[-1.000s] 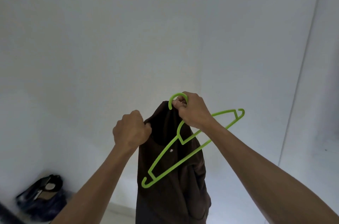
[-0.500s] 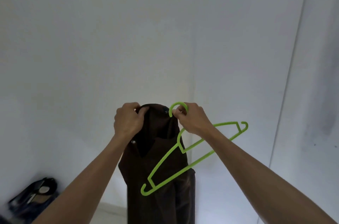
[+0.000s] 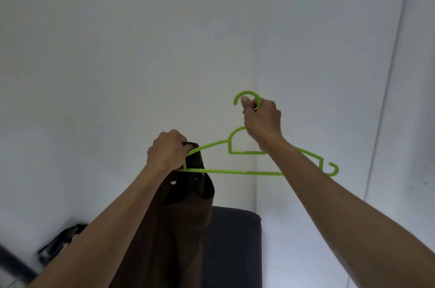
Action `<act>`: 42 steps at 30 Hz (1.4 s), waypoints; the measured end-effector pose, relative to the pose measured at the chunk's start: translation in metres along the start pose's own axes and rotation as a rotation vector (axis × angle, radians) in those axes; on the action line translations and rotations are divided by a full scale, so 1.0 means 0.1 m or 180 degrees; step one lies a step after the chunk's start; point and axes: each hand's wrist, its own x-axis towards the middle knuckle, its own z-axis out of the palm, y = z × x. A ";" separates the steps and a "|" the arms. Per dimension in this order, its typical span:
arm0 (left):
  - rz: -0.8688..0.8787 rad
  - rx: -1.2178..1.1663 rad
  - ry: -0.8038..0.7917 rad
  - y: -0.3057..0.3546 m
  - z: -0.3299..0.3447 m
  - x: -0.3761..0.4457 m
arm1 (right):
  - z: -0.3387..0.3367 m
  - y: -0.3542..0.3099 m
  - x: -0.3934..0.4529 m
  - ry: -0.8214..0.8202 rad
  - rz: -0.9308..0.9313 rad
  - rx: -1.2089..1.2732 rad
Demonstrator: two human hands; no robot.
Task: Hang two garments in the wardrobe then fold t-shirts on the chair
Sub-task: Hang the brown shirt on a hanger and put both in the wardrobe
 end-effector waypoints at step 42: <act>0.1434 -0.2258 -0.1044 0.00 -0.38 0.16 | 0.11 0.72 -0.24 -0.3974 0.1227 -0.1062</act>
